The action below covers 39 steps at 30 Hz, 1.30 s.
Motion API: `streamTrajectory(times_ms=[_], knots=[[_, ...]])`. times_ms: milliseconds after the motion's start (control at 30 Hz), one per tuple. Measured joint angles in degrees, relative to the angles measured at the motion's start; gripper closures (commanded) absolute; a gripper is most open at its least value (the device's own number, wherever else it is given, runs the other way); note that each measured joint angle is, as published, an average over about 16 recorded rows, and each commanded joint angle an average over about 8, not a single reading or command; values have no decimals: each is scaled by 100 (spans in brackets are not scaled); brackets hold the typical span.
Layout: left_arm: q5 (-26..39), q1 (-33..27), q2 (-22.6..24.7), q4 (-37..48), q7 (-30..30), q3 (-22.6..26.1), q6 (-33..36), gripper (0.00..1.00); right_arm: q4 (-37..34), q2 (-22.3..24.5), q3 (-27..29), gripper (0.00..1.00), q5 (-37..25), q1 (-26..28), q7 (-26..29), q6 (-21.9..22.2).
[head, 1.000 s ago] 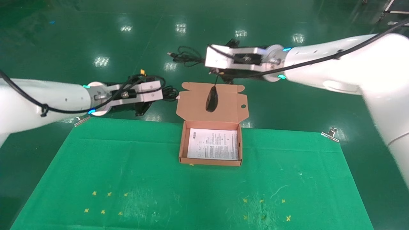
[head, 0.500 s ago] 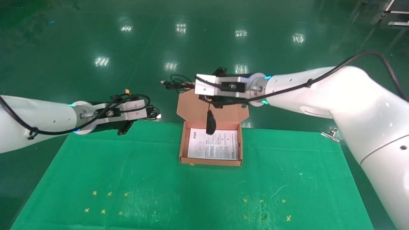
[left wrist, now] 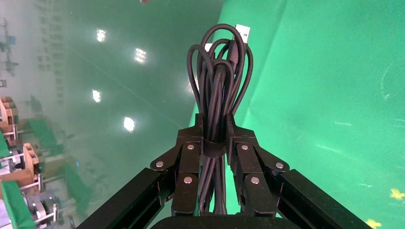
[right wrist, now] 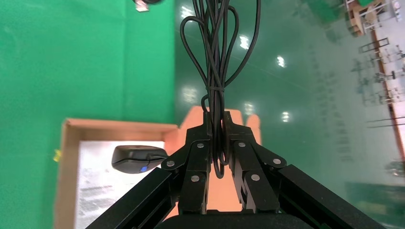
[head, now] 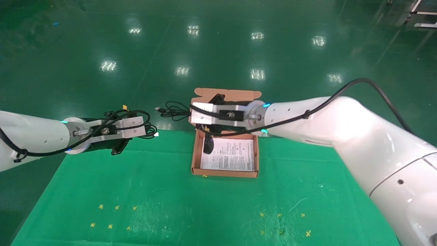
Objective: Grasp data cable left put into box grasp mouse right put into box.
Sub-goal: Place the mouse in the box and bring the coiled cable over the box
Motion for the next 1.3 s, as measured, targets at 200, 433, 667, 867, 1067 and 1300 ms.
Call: streamTrajectory(times_ms=[200, 433, 667, 867, 1067, 1300], knots=[[42, 15, -12, -71, -62, 1, 40, 100, -120, -1, -435, 100, 414, -90, 267, 243], [56, 21, -15, -92, -81, 1, 48, 100, -498, 8, -820, 100, 812, -177, 674, 429], [60, 23, -16, -98, -85, 1, 52, 100, -891, 9, -1161, 84, 1003, -203, 1048, 475], [62, 25, -18, -102, -86, 1, 55, 100, -1086, 4, -1403, 9, 1022, -180, 1243, 477], [58, 36, -5, -100, -80, 5, 47, 100, -1086, 45, -1530, 0, 997, -161, 1315, 489], [-25, 89, 149, 46, 20, 38, -111, 100, -906, 183, -1556, 0, 1005, -165, 1391, 498]])
